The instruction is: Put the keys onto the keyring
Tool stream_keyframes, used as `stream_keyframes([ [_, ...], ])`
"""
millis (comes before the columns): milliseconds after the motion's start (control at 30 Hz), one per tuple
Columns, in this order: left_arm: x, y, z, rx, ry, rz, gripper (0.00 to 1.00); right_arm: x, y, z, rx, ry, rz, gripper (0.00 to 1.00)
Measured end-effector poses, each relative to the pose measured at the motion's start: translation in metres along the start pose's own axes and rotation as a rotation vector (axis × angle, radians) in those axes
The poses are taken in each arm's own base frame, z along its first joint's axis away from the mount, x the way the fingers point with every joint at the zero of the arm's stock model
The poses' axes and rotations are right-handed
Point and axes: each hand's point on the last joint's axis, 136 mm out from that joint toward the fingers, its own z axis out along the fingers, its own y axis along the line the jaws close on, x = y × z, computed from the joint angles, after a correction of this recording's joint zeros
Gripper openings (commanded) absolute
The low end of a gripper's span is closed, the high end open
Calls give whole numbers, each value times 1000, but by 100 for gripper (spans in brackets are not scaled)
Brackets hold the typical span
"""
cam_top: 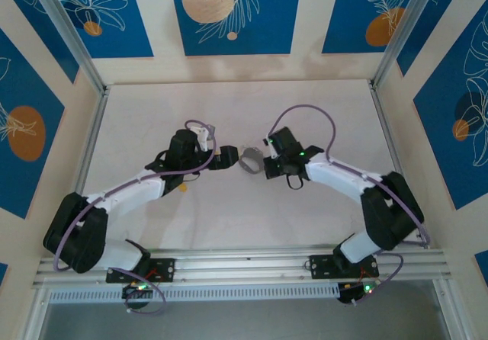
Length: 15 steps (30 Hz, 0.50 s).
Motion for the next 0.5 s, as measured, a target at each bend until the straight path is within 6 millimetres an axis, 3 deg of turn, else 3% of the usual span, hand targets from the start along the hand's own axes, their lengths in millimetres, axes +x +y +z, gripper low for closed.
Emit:
stream_keyframes([
  [267,-39,-39,-27,58,-85,83,100,-71,20,-81,-331,-298,39,0],
  [500,-54,-62,-39,120,-115,131,92,-101,37,-132,-559,-451,10,0],
])
